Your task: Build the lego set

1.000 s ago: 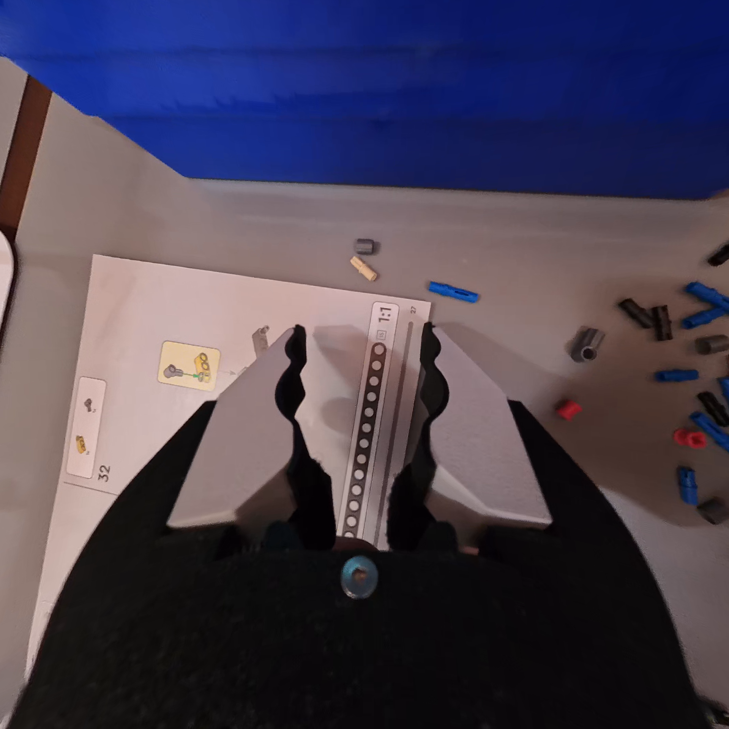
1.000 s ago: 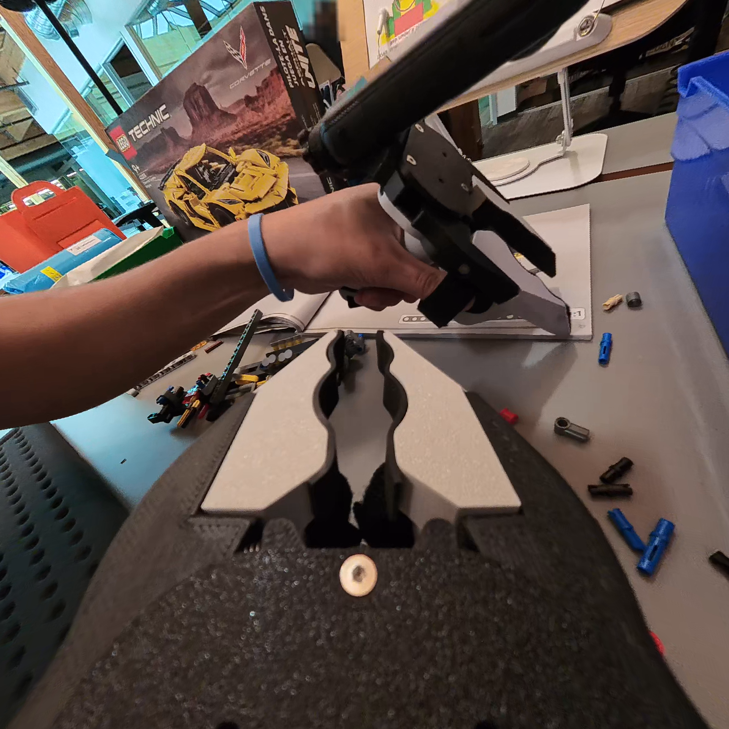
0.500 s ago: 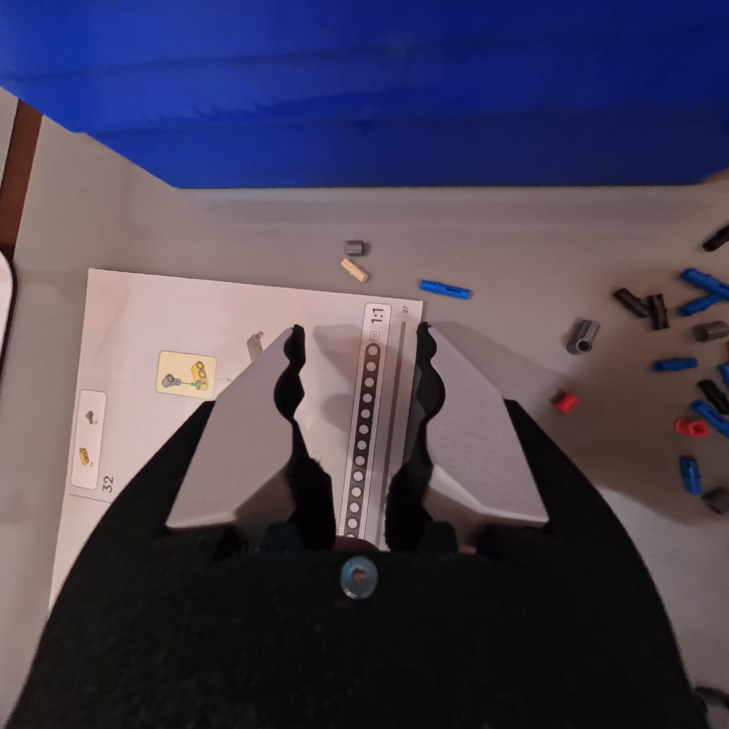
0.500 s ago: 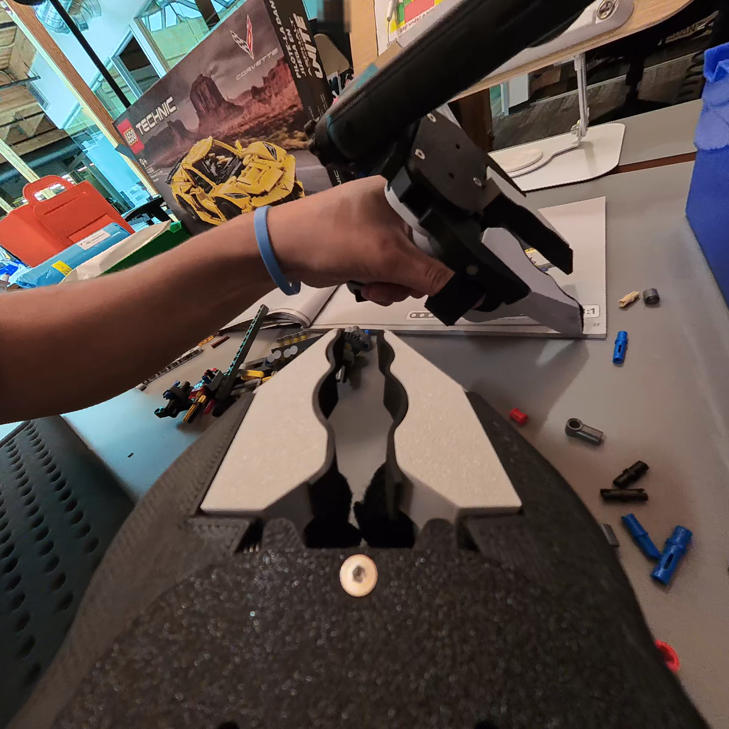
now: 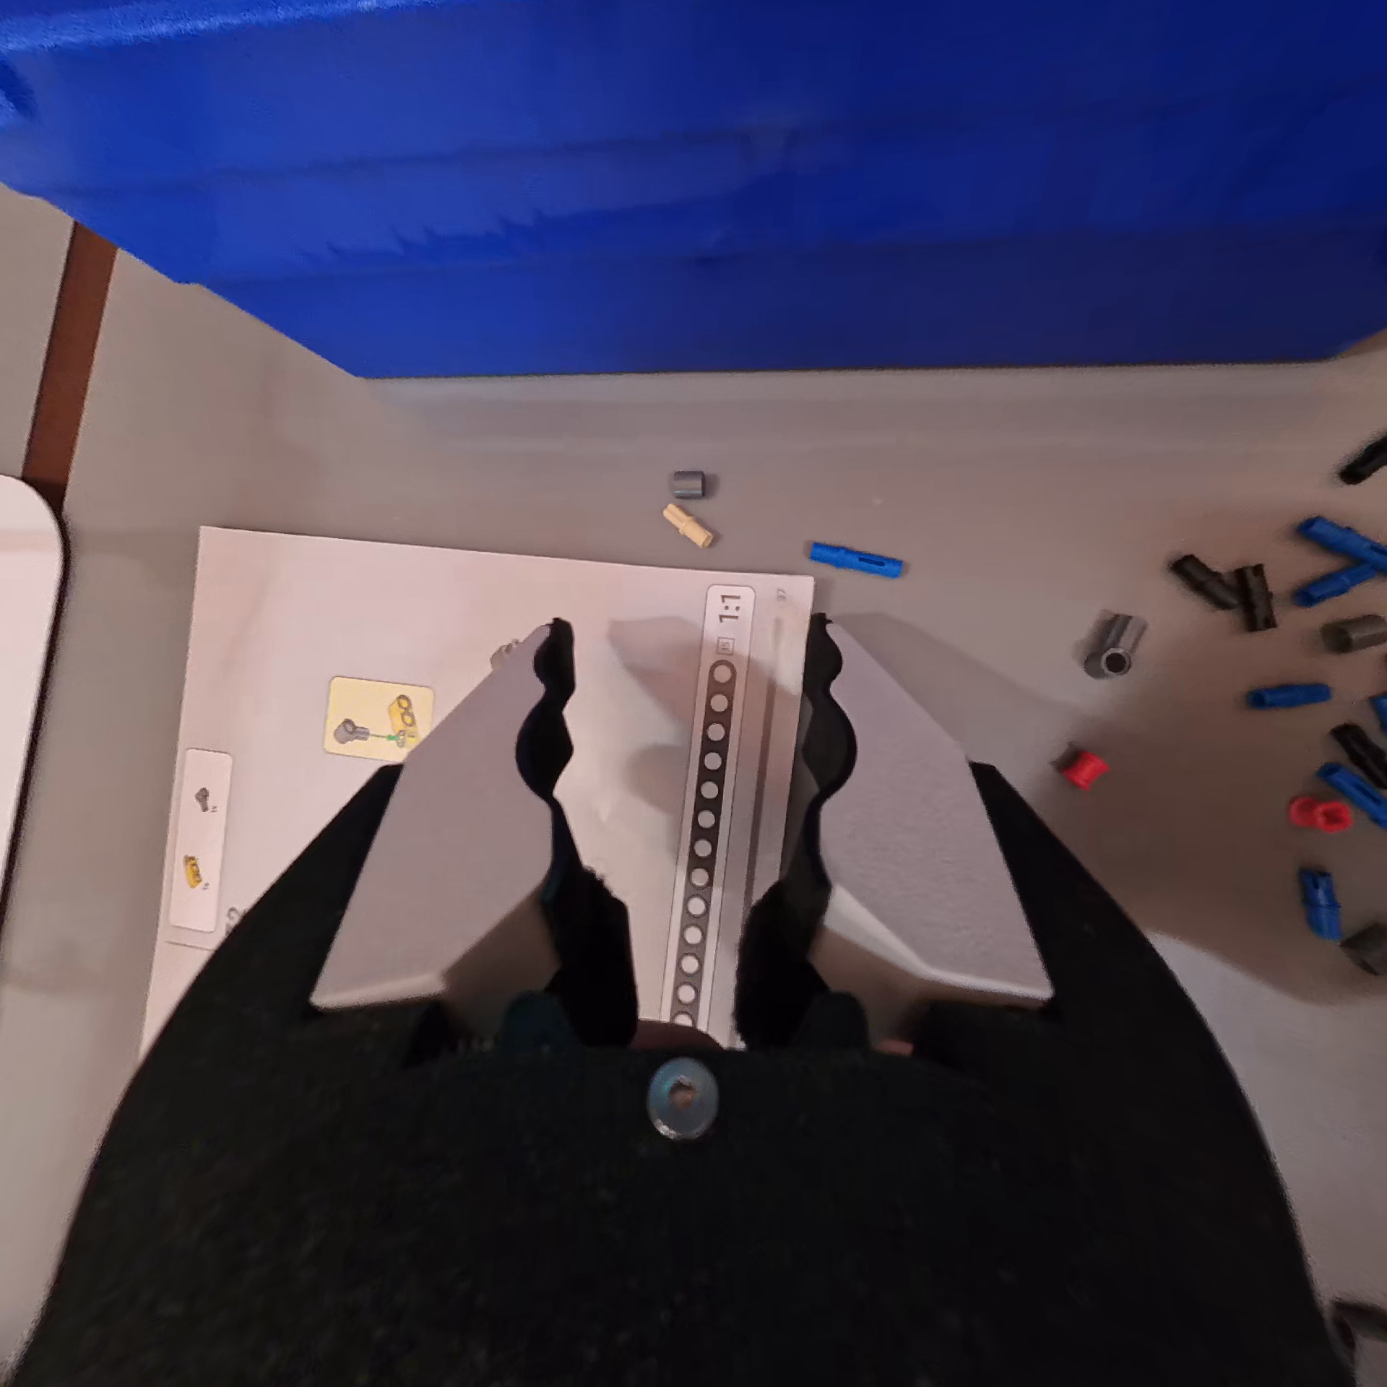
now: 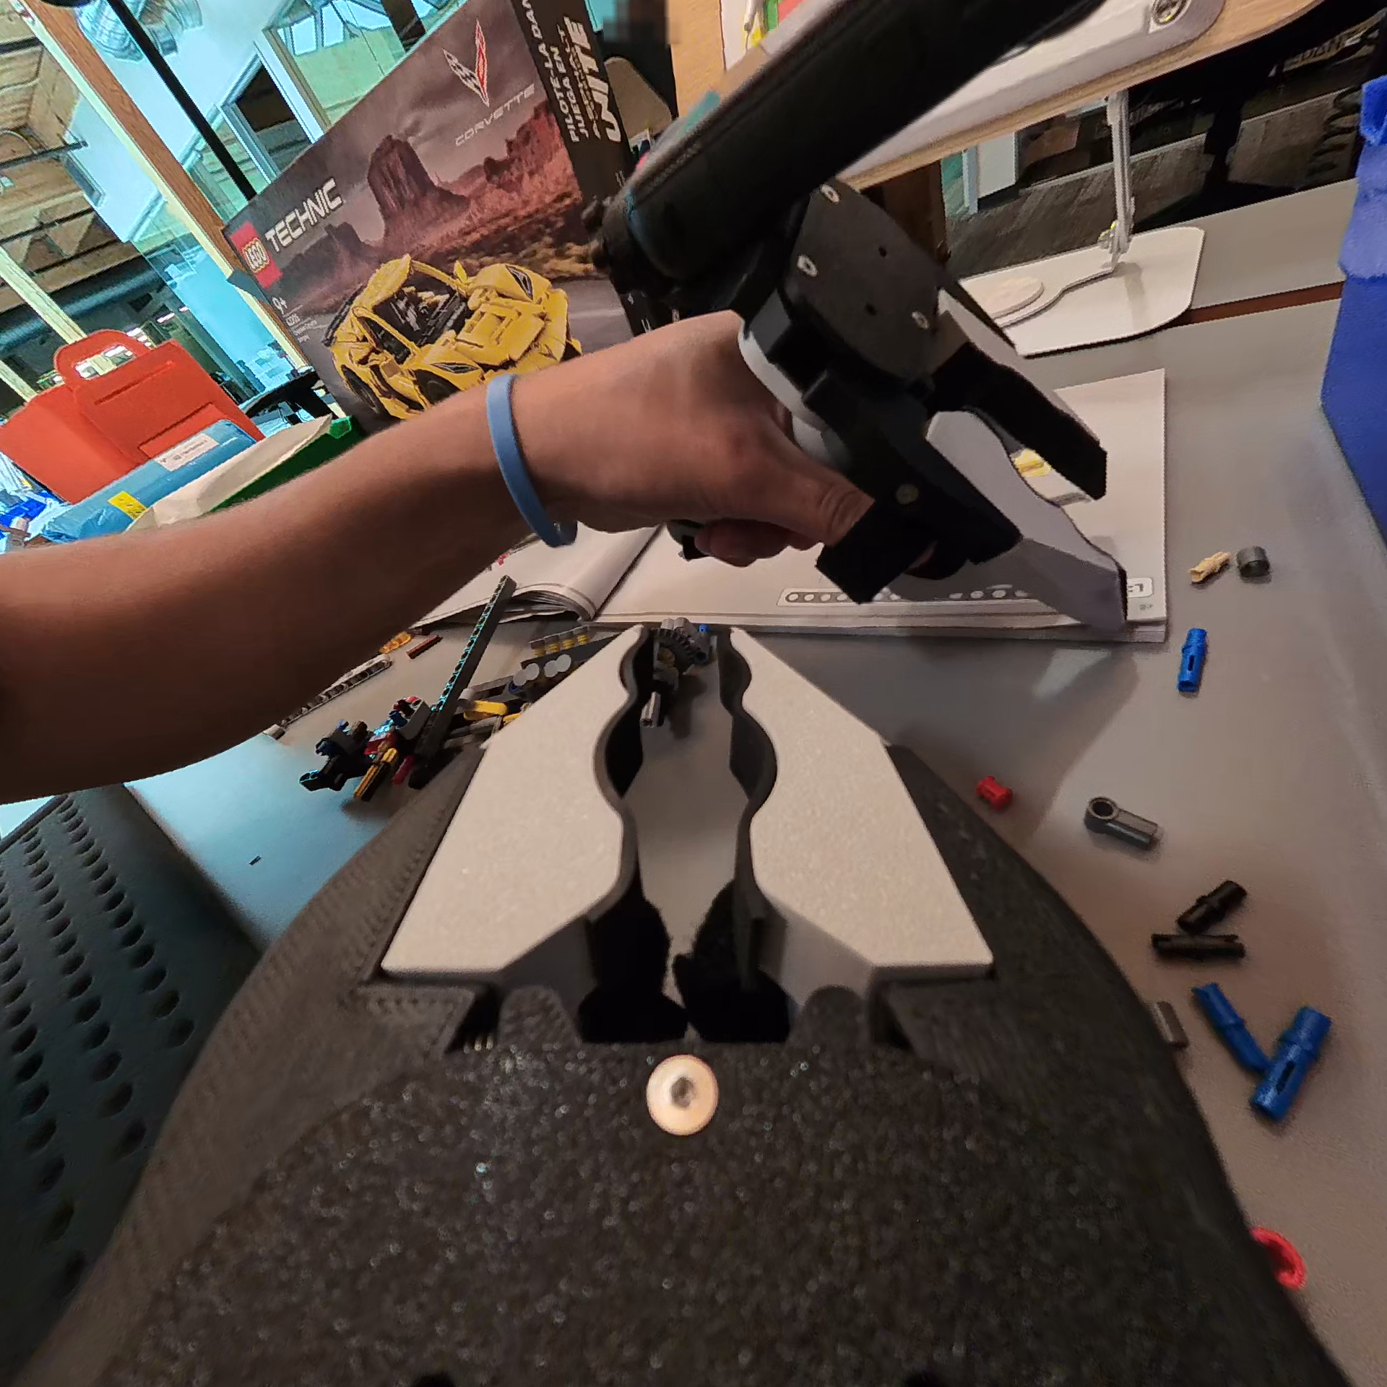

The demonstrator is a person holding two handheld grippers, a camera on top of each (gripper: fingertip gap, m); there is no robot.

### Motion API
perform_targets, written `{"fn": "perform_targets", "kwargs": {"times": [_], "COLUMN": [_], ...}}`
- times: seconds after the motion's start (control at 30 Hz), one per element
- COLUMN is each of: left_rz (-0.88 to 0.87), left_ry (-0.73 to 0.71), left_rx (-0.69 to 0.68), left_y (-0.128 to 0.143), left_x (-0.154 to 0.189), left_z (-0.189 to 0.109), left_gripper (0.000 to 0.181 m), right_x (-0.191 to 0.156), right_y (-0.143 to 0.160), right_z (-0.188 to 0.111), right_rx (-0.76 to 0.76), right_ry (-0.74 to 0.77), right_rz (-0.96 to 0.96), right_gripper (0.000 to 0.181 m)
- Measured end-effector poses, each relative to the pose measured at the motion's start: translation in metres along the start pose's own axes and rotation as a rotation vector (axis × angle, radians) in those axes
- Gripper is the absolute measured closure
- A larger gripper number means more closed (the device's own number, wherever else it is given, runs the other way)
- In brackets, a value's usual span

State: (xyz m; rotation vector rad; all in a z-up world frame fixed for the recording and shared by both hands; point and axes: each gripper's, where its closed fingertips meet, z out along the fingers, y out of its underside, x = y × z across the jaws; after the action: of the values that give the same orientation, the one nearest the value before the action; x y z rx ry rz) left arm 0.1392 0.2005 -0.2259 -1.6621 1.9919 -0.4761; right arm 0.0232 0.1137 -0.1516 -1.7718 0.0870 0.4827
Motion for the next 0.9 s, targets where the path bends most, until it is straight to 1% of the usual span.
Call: {"fn": "perform_targets", "kwargs": {"times": [0.2, 0.33, 0.43, 0.53, 0.67, 0.77, 0.8, 0.9], "left_rz": [-0.011, 0.028, 0.080, 0.102, 0.052, 0.009, -0.007, -0.050], "left_ry": [0.033, 0.059, 0.072, 0.027, 0.053, 0.072, 0.068, 0.076], "left_rx": [0.012, 0.007, 0.022, 0.035, 0.064, 0.092, 0.104, 0.130], "left_y": [-0.002, -0.001, -0.004, -0.006, -0.008, -0.008, -0.009, -0.008], "left_x": [0.006, 0.015, 0.024, 0.020, 0.020, 0.016, 0.013, 0.005], "left_z": [-0.005, -0.004, -0.004, -0.003, -0.005, -0.009, -0.011, -0.017], "left_gripper": [0.137, 0.155, 0.178, 0.179, 0.181, 0.181, 0.181, 0.181], "right_x": [-0.002, -0.002, -0.004, -0.004, 0.000, 0.021, 0.030, 0.056], "right_y": [0.000, 0.000, 0.000, -0.001, -0.003, -0.006, -0.006, -0.004], "right_z": [0.001, 0.001, 0.000, 0.000, 0.000, -0.002, -0.001, 0.010], "right_rx": [-0.001, 0.000, 0.004, 0.008, 0.012, 0.016, 0.003, -0.082], "right_ry": [-0.009, -0.011, -0.019, -0.021, -0.005, 0.110, 0.151, 0.263], "right_rz": [0.003, 0.000, -0.001, 0.002, 0.005, 0.033, 0.038, -0.008], "right_gripper": [0.166, 0.166, 0.166, 0.166, 0.165, 0.159, 0.153, 0.126]}}
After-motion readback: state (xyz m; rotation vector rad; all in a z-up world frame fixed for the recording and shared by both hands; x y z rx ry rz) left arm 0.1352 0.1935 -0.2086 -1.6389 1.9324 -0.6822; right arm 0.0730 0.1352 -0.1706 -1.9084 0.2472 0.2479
